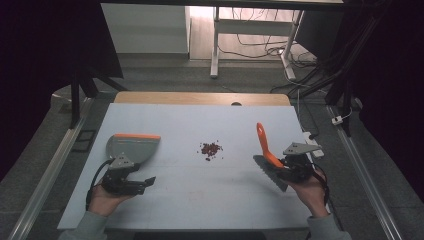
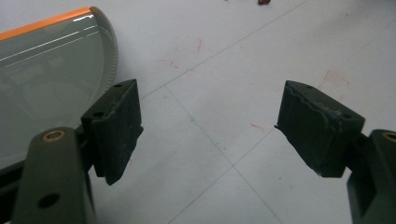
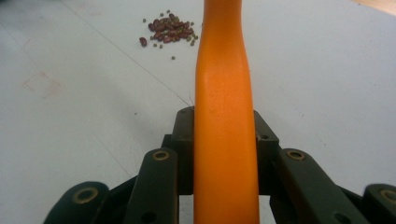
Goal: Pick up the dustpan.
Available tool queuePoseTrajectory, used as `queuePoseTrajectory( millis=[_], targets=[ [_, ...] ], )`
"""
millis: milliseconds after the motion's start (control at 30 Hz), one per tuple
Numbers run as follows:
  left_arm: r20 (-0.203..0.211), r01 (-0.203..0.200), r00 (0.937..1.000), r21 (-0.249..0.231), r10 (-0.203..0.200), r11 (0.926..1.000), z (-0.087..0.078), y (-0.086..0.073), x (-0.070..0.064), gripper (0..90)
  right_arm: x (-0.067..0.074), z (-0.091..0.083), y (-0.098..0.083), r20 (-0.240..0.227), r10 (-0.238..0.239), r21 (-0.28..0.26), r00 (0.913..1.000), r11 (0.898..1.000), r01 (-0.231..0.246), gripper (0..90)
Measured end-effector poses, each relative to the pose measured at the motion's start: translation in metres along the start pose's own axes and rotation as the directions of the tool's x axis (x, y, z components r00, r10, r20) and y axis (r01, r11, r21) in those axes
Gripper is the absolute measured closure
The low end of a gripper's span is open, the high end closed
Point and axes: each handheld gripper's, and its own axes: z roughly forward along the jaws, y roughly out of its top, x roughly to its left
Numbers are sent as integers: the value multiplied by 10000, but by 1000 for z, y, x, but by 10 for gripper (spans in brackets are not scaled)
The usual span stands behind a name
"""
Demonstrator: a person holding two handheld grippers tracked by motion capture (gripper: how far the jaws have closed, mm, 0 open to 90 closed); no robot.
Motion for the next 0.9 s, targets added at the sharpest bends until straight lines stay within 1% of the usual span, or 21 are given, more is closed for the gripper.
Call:
queuePoseTrajectory(
  millis=[33, 67, 100, 133, 167, 267, 367, 467, 567, 600, 733, 767, 867, 900],
  targets=[
    [49, -172, 9998, 106, 172, 9998, 1, 2, -1, 229, 0, -1, 0, 30, 20, -78, 10000, 10000, -20, 704],
    [49, -172, 9998, 106, 172, 9998, 1, 2, -1, 228, 0, -2, 1, 54, 4, -103, 10000, 9999, -3, 704],
    [-113, -261, 9996, 136, 262, 9996, 1, 4, -2, 229, 0, -2, 2, 40, -66, -79, 10000, 9999, 67, 704],
    [-113, -261, 9996, 136, 262, 9996, 1, 4, -2, 228, 0, -1, 3, 46, -145, -56, 9999, 9999, 145, 704],
    [-25, -144, 9999, 46, 144, 9999, -2, 4, -1, 228, -1, -1, 5, 117, -205, -25, 9997, 9998, 206, 704],
    [30, 1, 10000, -124, 0, 9999, -4, 4, -1, 229, -1, -1, 5, 190, -57, -27, 9998, 10000, 58, 704],
    [33, -83, 10000, -94, 83, 9999, -3, 4, -1, 229, -1, 0, 3, 164, 14, -21, 9999, 10000, -13, 704],
    [38, -34, 10000, -112, 35, 9999, -3, 3, -1, 229, -1, 3, 4, 209, 53, 31, 9998, 10000, -54, 704],
    [25, -66, 10000, -215, 66, 9997, -6, 4, -1, 230, 2, 6, 6, 139, 5, 74, 9999, 10000, -6, 704],
    [30, -139, 9999, -278, 140, 9995, -8, 4, 0, 232, 3, 6, 7, 177, 0, 83, 9998, 10000, -2, 704],
    [71, -69, 9999, -356, 72, 9993, -11, 1, 3, 233, 4, 8, 12, 254, -79, 37, 9996, 10000, 78, 704],
    [58, -6, 10000, -359, 8, 9994, -12, 0, 3, 233, 4, 8, 12, 286, -97, 35, 9995, 9999, 96, 704],
    [17, 20, 10000, -351, -20, 9994, -13, 0, 2, 233, 4, 10, 14, 272, -106, -10, 9996, 9999, 106, 704],
    [21, -38, 10000, -341, 39, 9994, -13, 1, 1, 235, 4, 10, 13, 271, -111, -7, 9996, 9999, 111, 704]
  ],
)
